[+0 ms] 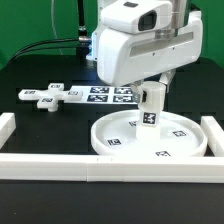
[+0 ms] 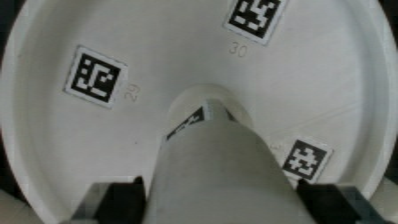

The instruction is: Assemble round table

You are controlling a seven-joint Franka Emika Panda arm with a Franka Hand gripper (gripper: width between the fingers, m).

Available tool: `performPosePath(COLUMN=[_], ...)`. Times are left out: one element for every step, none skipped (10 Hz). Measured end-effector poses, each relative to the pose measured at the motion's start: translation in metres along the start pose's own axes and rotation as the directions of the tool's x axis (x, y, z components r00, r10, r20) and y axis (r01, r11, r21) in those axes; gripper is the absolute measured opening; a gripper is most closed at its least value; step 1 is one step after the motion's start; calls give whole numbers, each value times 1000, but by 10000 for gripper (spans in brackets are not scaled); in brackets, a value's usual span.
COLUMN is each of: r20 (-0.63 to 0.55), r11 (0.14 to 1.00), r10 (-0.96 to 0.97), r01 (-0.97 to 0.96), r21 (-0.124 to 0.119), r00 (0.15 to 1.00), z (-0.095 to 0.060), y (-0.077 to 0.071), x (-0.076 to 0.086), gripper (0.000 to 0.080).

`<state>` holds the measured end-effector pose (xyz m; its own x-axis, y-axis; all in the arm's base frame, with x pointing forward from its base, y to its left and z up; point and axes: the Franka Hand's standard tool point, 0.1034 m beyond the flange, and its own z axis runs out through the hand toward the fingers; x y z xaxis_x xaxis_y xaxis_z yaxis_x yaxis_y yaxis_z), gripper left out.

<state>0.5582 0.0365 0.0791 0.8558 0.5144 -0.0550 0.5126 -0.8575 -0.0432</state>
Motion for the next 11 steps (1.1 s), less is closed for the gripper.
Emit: performPosePath(r20=[-17,-15,-23,-19,-12,-9,-5,-3,2,7,10], r11=[988,963,907,827,758,725,684,657,598,526,389], r10=[156,267,421,562,651,688,729,753,800,850,920], r01=[-156,-267,-420,-560,-650,-686,-727,-752,-799,-848,-917], r21=[16,26,41,51,52,54,54,55,57,65,93], r00=[988,963,907,827,759,726,685,658,600,527,391], z=[1,1,1,2,2,2,2,2,2,2,3], y=[0,-2,-3,-5,-6,-6,-6,-7,-7,-6,-6], x=[-3,-4,-3,-3,-4,-4,-4,-4,-3,-3,-4], gripper=[407,407,407,407,407,407,407,407,407,407,407])
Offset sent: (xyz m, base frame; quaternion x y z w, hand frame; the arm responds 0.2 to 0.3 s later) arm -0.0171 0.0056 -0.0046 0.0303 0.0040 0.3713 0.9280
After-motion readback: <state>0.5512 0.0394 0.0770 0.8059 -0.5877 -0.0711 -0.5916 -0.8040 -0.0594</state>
